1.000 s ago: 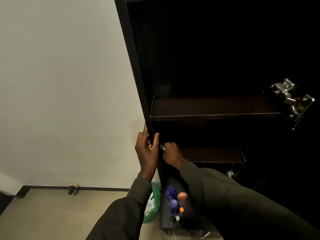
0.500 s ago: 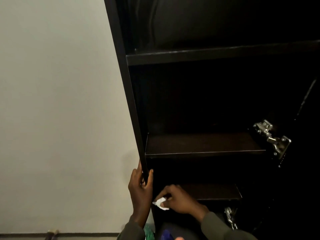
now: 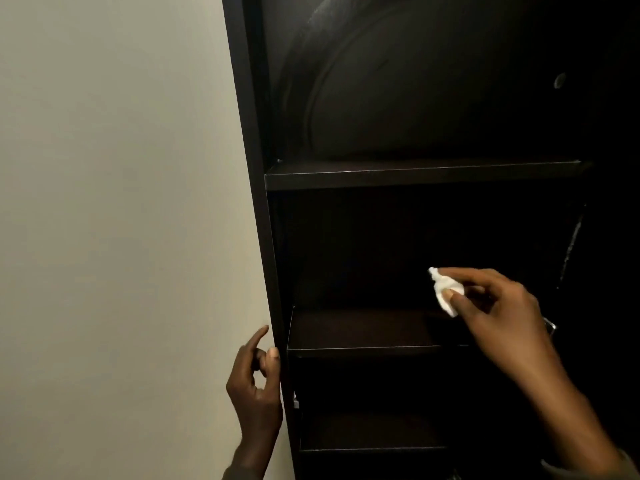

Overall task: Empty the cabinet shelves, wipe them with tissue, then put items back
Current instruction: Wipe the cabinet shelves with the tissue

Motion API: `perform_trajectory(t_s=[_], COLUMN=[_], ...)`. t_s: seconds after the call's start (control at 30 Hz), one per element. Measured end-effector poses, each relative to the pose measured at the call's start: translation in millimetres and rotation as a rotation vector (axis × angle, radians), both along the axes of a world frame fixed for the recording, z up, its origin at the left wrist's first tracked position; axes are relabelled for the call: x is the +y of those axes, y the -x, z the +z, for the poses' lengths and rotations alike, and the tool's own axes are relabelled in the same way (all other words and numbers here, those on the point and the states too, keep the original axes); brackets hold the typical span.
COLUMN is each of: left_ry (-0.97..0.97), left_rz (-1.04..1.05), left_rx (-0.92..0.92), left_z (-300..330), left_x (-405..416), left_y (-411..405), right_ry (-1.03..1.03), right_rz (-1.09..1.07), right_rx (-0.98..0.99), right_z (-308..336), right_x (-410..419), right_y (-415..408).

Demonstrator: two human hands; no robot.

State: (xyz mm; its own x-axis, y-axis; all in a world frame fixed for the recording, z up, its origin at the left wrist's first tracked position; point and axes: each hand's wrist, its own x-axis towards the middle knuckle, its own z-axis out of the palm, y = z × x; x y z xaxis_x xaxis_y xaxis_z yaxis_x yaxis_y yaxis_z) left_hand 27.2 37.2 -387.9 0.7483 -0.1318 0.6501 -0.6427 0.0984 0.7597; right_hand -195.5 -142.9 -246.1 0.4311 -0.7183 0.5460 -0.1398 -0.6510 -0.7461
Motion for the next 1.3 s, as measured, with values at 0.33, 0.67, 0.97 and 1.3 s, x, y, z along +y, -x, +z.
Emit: perform_trajectory(t_s=[0.33, 0.67, 0.97, 1.3], left_ry=[0.027, 0.008, 0.004, -0.033], left_rz=[0.039, 0.032, 0.066, 0.103], left_rx=[-0.067, -0.078, -0.053, -0.091], left_z=[77, 79, 77, 88], left_x=[-24, -27, -28, -27], left_y=[-5, -3, -2, -1], right_ry=[0.185, 0.094, -0.019, -0.159], right_rz=[-0.475, -0.276, 0.02, -0.232], right_rx=[0.027, 0.188, 0.201, -0.398], right_z=[-12, -46, -51, -22], right_x=[-70, -50, 3, -27], right_y=[-37, -64, -135, -97])
